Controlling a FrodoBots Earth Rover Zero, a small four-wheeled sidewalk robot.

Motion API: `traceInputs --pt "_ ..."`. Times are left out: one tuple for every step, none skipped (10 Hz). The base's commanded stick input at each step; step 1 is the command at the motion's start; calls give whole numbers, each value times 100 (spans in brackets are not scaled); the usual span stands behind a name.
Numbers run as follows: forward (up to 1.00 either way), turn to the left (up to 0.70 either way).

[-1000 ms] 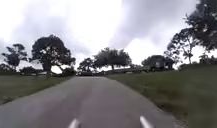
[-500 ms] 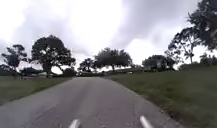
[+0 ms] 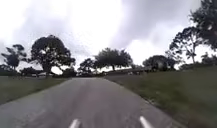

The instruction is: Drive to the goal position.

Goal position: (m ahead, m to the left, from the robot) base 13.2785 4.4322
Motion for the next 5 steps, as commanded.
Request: traceInputs --pt "70 5" --pt "70 0" --pt "70 0" --pt "70 0" --pt "70 0"
